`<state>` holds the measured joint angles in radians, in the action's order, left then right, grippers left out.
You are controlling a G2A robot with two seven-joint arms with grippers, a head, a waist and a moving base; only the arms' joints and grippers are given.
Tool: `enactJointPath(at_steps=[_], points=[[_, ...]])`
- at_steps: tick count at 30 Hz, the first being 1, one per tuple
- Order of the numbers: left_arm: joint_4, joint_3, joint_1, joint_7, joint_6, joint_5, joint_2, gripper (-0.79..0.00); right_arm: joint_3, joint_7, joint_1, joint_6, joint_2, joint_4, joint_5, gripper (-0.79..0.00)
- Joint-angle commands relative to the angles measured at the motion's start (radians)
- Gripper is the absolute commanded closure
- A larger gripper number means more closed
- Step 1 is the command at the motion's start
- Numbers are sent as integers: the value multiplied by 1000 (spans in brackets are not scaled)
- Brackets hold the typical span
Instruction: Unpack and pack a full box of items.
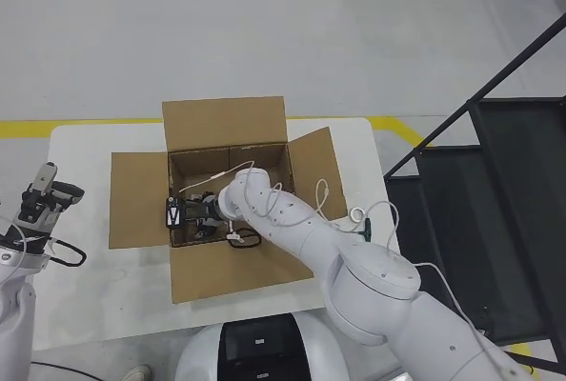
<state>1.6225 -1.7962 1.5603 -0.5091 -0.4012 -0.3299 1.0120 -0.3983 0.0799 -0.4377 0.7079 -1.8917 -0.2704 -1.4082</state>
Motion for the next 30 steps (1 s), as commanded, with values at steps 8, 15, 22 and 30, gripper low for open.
enactJointPath(at_steps=[8, 15, 22, 30], points=[[0, 0, 0, 0, 0, 0, 0, -785, -4, -11, -3, -32, -21, 38, 6, -496], [0, 0, 0, 0, 0, 0, 0, -785, -5, -16, -5, -35, -33, 58, 5, -345], [0, 0, 0, 0, 0, 0, 0, -785, -8, -19, -3, -45, -40, 72, 4, -228], [0, 0, 0, 0, 0, 0, 0, -785, -12, -40, 4, -40, -40, 82, 1, 0]])
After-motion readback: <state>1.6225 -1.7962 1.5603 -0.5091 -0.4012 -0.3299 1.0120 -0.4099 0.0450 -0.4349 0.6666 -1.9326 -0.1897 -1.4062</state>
